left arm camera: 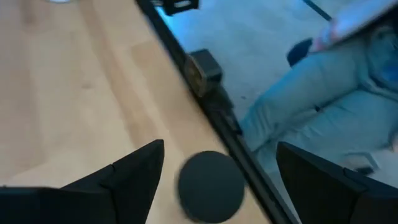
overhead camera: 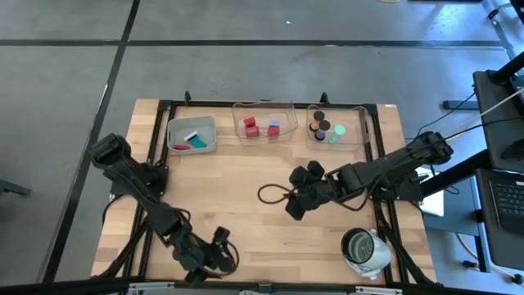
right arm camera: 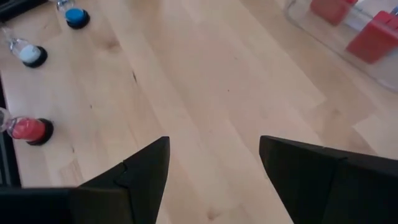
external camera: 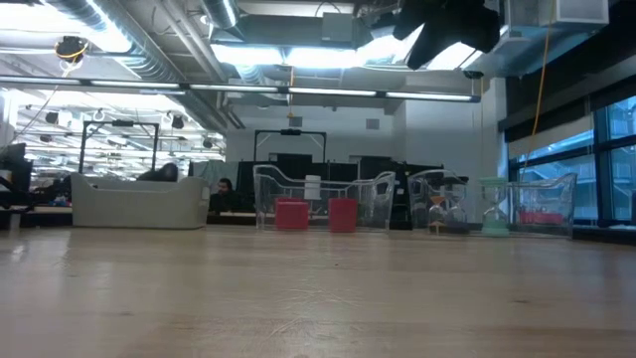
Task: Pick & Place Office items
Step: Put the red hourglass into the right transparent bin
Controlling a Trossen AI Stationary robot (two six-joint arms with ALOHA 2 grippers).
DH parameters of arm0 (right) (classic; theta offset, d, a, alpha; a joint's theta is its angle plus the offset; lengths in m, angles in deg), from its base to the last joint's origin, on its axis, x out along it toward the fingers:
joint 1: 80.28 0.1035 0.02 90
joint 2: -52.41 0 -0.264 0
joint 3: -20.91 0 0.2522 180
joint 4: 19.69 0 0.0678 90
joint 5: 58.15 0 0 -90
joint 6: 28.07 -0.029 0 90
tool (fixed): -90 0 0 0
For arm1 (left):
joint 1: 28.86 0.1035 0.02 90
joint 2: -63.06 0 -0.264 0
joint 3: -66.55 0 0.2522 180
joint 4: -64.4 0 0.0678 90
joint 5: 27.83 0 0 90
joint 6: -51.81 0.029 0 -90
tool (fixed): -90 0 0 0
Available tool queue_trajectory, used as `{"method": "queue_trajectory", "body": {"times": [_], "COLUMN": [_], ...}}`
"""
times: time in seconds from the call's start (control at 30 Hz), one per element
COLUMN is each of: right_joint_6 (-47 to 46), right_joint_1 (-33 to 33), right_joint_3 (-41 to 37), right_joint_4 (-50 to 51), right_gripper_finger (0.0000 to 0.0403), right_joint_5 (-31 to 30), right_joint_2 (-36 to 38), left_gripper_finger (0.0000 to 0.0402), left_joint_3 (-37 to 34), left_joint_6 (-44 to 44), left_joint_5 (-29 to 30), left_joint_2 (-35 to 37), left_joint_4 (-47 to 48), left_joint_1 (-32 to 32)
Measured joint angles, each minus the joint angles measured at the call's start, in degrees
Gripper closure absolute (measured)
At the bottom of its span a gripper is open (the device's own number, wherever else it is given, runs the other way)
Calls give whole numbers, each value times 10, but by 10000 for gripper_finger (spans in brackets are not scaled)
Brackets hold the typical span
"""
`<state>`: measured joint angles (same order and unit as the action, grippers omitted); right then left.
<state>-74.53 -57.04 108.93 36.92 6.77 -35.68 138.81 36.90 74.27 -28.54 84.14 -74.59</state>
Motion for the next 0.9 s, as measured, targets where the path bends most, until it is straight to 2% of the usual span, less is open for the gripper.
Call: {"method": "queue_trajectory", "body": {"times": [0.77,0.9], "right_joint_6": [-5,-5], "right_joint_1": [14,14], "right_joint_3": [0,0], "right_joint_4": [-3,-3], "right_gripper_finger": [151,151], "right_joint_5": [0,0], "right_joint_2": [-14,-14], "left_gripper_finger": [95,95], "left_joint_3": [0,0], "left_joint_6": [-4,-8], "left_joint_5": [-46,-69], "left_joint_2": [-60,-64], "left_joint_4": [-11,-9], "left_joint_1": [23,28]}}
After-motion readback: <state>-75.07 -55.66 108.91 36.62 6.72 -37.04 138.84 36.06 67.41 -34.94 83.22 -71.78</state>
